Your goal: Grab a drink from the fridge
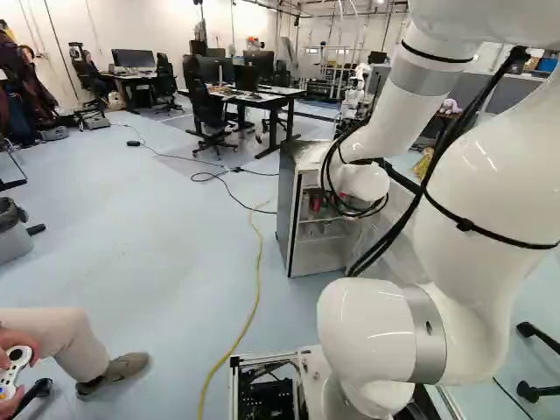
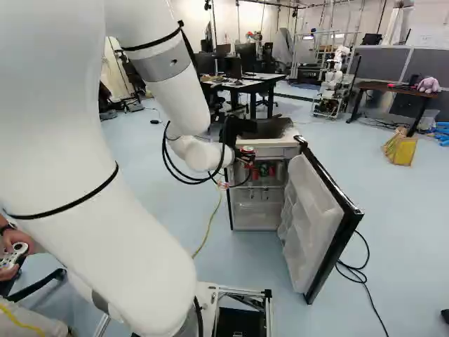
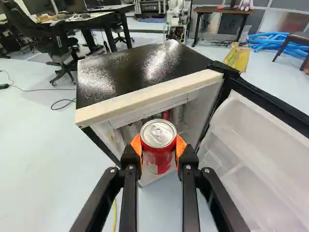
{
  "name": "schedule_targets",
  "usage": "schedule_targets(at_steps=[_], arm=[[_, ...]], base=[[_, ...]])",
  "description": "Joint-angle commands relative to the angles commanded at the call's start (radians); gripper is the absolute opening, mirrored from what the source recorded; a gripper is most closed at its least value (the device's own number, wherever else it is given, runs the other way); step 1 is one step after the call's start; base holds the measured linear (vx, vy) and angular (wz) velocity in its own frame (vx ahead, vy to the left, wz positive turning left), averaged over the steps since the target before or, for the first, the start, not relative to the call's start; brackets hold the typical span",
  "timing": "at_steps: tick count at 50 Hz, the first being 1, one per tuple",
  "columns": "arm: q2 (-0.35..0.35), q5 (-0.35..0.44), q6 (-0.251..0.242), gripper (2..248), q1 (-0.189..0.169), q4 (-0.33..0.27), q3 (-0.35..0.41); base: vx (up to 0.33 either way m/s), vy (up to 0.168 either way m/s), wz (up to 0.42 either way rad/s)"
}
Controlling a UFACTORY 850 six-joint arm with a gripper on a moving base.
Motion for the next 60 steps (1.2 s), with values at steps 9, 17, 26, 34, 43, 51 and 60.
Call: schedule_targets(at_steps=[9,17,26,34,43,51,60], arm=[[0.009,-0.031,0.000,88,0.003,0.000,-0.015],[0.016,-0.059,0.000,88,0.006,0.000,-0.029],[0.024,-0.088,0.000,88,0.009,0.000,-0.044],[0.030,-0.110,0.000,88,0.012,0.000,-0.059],[0.036,-0.133,0.000,88,0.015,0.000,-0.075],[0.041,-0.150,0.000,88,0.018,0.000,-0.091],[0.046,-0.165,0.000,88,0.021,0.000,-0.109]], base=[[0.000,0.000,0.000],[0.000,0.000,0.000],[0.000,0.000,0.000],[0.000,0.000,0.000],[0.000,0.000,0.000],[0.000,0.000,0.000],[0.000,0.000,0.000]])
